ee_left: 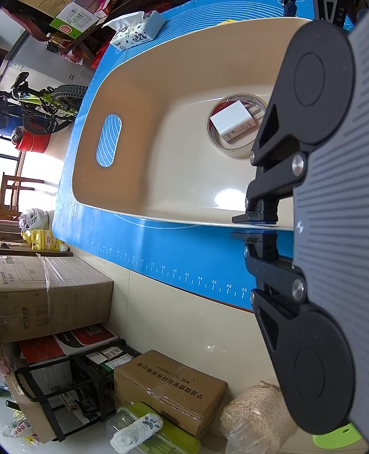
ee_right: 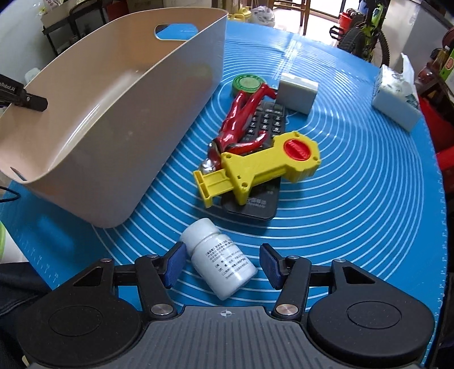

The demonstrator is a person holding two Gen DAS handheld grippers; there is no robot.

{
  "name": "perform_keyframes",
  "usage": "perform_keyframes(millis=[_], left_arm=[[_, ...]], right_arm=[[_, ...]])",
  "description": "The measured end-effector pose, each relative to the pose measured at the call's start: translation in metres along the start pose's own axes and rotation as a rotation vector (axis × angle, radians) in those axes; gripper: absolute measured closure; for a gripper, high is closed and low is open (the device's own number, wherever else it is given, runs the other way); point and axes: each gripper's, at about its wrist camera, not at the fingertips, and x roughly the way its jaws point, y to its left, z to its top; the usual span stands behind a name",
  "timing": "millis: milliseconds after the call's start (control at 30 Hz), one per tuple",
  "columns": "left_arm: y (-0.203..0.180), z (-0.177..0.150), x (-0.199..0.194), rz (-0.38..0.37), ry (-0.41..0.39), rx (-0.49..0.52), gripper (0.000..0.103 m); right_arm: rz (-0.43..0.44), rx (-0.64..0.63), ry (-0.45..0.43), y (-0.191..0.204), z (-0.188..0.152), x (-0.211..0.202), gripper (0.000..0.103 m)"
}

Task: Organize rigid objects
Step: 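Grasp the white pill bottle on the mat with the right tool, then lift the pill bottle into the bin and release it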

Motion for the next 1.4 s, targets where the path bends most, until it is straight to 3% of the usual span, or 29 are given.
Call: perform_keyframes(millis=[333,667,1100,1400], left_arm=[[0.000,0.000,0.000,0.001,0.001,0.000,0.098],[0.000,0.000,0.000,0.000,0.000,-0.001,0.098],[0.000,0.000,0.000,0.001,0.000,0.000,0.098],[0.000,0.000,0.000,0.001,0.001,0.000,0.098]], right_arm=[[0.016,-0.038,0.025,0.012,-0.003,0.012,0.058],[-0.022,-0.013,-0.041,0.004,-0.002,-0.012,0.058],[-0.112,0.031,-0.218,-0.002,0.029,-0.059,0.058],[-0.120,0.038,-0.366,0.008,0.050,-0.093,0.058]])
